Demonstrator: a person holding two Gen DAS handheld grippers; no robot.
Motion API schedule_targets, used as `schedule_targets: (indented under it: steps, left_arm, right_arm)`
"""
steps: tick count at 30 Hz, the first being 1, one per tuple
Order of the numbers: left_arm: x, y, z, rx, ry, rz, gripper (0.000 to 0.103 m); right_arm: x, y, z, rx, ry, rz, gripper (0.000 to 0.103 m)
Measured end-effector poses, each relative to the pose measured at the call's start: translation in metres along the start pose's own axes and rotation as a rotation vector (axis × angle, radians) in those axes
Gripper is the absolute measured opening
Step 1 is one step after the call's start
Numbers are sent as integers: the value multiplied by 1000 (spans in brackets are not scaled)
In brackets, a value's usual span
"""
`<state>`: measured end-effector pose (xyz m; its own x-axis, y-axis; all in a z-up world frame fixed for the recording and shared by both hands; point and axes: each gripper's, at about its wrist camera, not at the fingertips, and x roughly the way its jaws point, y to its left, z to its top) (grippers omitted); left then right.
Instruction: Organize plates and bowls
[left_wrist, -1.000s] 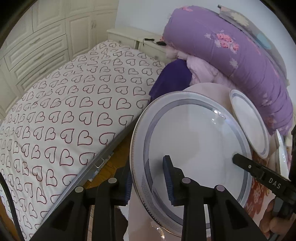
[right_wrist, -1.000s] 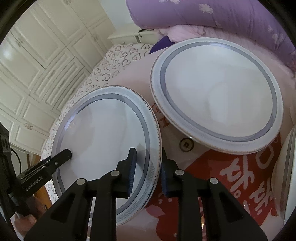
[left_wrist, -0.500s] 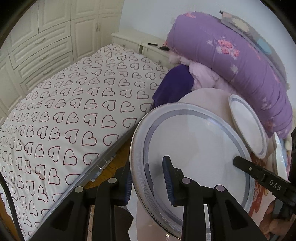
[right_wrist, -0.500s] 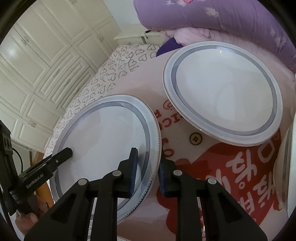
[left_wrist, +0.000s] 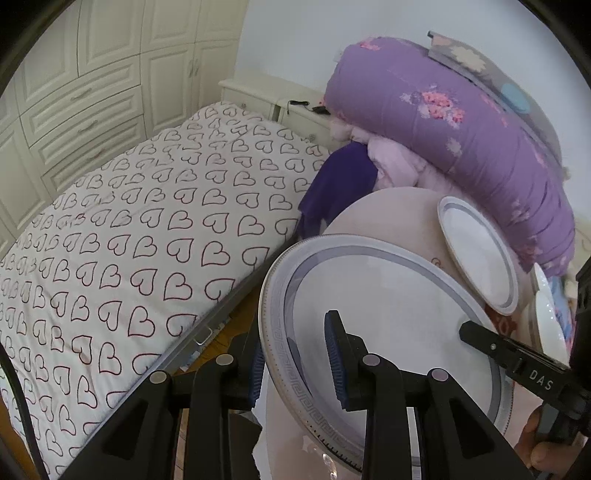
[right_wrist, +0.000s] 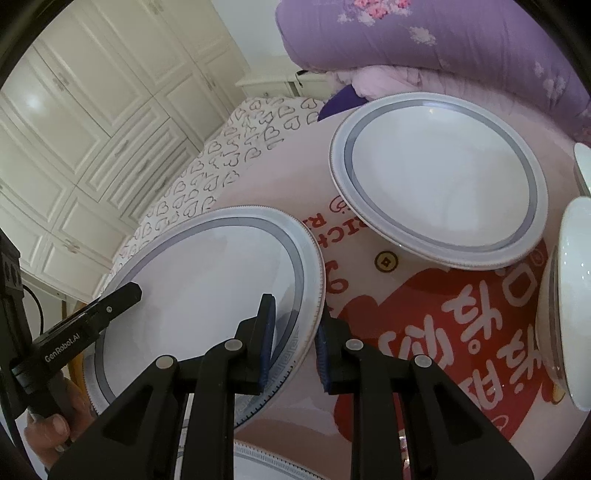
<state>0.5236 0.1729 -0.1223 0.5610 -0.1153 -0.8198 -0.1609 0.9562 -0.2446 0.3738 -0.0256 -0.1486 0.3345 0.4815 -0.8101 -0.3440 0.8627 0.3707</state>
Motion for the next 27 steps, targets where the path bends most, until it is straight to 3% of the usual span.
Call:
schedule_targets:
  steps: [15,27]
  left_arm:
    - [-21,-17,-17,28,-13,-16,26]
    - [22,-20,-8,26,78,-6,26]
  right_arm:
    - [-24,-4,-10,-18,-62,-18,20]
    - [3,-18,-5,-28,2,-32,20]
